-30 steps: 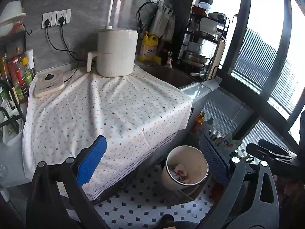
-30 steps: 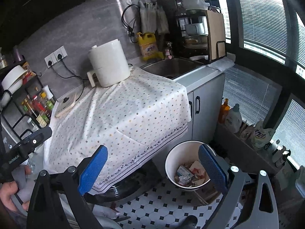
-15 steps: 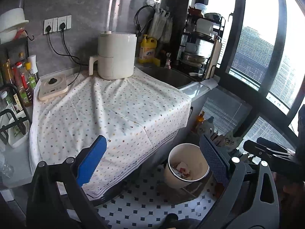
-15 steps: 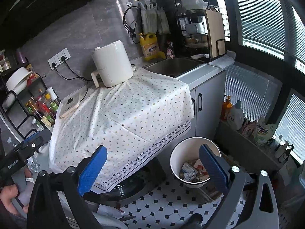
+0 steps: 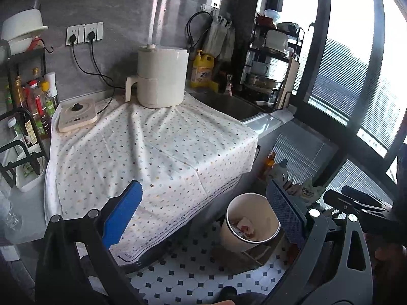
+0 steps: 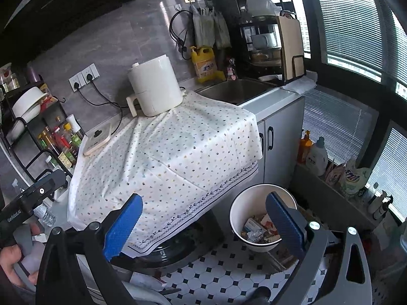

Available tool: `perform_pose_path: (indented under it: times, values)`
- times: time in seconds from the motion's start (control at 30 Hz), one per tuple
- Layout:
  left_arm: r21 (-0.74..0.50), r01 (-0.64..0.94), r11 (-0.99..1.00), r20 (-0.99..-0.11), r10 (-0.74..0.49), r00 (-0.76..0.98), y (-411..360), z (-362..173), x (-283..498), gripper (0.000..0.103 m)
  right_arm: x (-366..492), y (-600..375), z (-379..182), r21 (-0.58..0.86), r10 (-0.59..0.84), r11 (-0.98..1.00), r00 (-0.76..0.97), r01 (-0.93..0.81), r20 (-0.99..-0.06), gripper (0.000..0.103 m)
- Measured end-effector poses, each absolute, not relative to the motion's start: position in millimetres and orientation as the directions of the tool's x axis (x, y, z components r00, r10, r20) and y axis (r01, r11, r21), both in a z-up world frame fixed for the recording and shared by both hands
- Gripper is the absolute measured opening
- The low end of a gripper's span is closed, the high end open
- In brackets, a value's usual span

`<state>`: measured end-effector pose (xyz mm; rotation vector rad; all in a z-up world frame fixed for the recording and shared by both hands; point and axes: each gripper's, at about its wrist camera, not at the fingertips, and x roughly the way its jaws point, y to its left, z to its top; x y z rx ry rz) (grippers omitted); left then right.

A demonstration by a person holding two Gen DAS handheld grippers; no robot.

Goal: Collect trash

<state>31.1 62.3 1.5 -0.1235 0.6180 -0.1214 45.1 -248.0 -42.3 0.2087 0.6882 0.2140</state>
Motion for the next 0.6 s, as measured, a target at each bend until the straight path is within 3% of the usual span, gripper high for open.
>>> perform_pose_path:
  times: [0.6]
  values:
    - [-0.144,0.07,0.987,-0.56,-0.14,0.817,60.6,3.6,24.1,0.097,43.3,-248.6,-42.8,0.255,0.265,0.958,0.749,-0.133,-0.607,0.095]
